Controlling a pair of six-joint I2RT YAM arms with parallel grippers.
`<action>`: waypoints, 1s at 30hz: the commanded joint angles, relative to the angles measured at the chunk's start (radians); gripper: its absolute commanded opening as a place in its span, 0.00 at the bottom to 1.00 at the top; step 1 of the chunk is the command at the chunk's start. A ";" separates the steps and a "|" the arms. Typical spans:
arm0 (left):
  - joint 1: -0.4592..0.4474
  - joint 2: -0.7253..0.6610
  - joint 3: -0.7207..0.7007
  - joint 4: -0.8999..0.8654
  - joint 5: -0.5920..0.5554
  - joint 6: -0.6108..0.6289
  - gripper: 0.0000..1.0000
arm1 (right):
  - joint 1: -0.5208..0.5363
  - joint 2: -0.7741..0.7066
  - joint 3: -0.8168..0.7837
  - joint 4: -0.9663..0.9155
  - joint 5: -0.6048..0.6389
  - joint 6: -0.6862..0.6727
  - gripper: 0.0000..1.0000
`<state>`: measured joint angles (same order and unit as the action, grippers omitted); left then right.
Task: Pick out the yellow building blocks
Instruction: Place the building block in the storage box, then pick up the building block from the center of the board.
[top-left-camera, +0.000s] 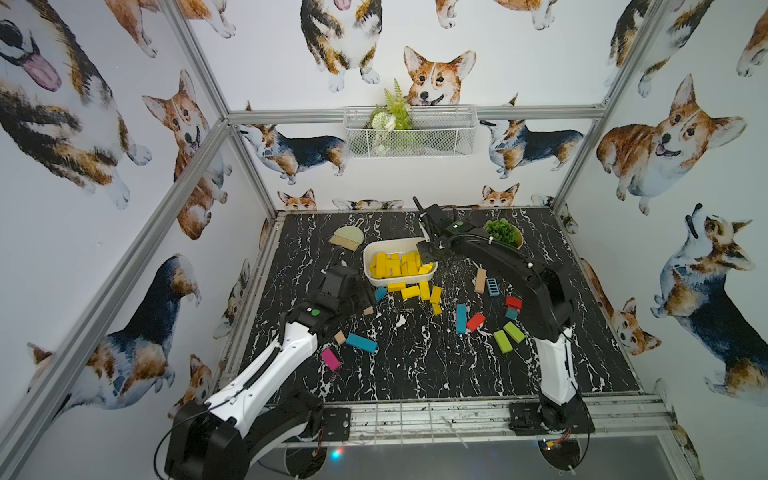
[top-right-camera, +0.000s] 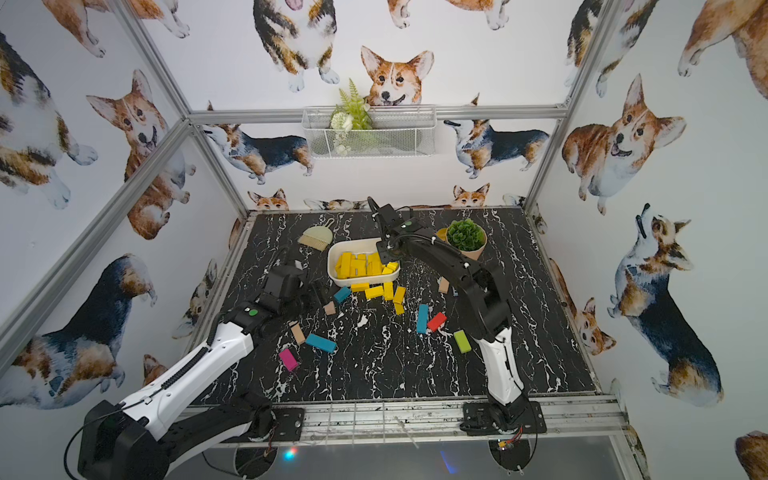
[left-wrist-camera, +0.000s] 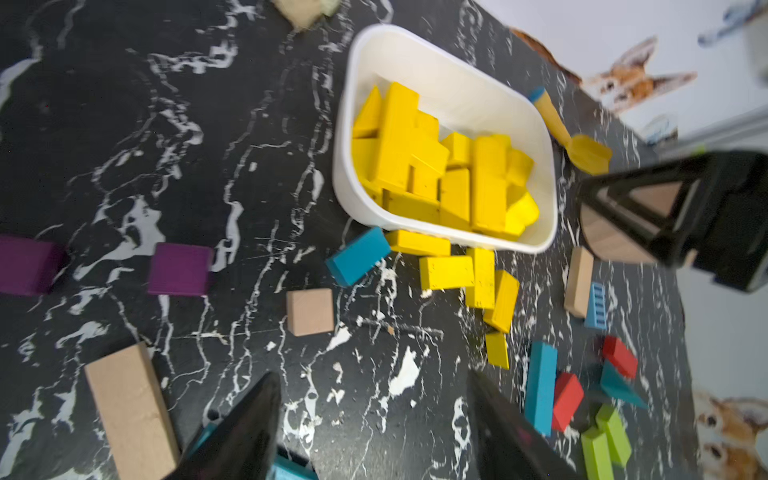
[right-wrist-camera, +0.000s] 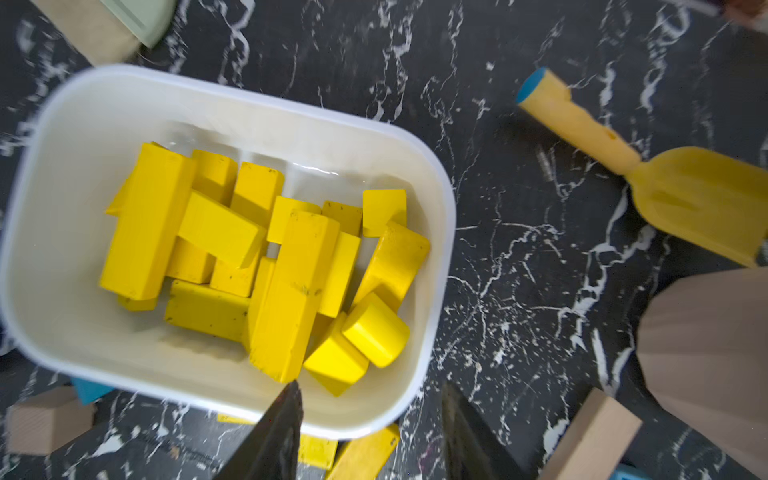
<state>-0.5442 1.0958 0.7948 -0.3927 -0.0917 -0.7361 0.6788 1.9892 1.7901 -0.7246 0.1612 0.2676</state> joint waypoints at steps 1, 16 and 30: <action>-0.146 0.076 0.098 -0.050 -0.158 0.095 0.71 | 0.003 -0.181 -0.202 0.174 0.003 0.043 0.55; -0.489 0.675 0.483 -0.175 -0.258 -0.022 0.66 | -0.087 -0.743 -0.855 0.147 0.114 0.197 0.56; -0.379 0.677 0.511 -0.118 -0.054 0.576 0.74 | -0.144 -0.965 -0.897 0.036 0.185 0.166 0.58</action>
<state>-0.9749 1.8267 1.3396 -0.5526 -0.3096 -0.4393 0.5400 1.0561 0.8856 -0.6357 0.2939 0.4412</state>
